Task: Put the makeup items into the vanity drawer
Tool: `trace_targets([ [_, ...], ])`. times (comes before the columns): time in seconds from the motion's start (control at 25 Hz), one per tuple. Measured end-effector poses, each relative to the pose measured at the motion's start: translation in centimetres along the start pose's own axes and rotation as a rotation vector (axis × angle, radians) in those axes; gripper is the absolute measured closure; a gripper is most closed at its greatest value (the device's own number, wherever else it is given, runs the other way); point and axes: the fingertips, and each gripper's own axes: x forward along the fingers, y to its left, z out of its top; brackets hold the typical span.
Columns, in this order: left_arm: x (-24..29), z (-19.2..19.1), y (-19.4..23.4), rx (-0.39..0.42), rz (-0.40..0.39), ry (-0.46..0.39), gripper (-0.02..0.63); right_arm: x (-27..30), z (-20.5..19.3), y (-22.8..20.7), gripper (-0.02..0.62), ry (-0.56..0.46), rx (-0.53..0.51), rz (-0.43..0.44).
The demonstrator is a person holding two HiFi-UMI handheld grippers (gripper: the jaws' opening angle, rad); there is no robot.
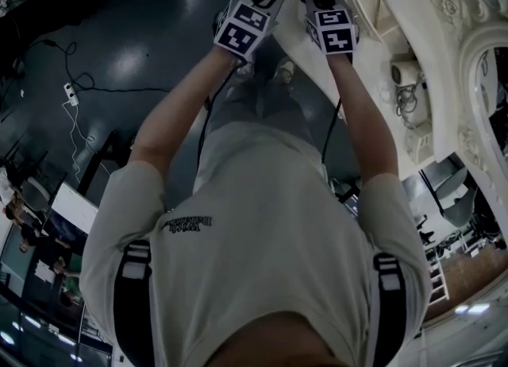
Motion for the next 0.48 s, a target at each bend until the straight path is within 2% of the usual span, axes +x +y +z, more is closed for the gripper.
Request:
trace_targets([
  [0.24,-2.1,2.3,-0.2,0.017,0.029,-0.041,0.592,-3.0,2.4,0.7,0.597,-0.066,0.0,-0.013],
  [0.48,-5.5,6.4,-0.5,0.061,0.066,-0.114,0.592,-7.9,7.7,1.0,0.597,-0.195,-0.029,-0.032],
])
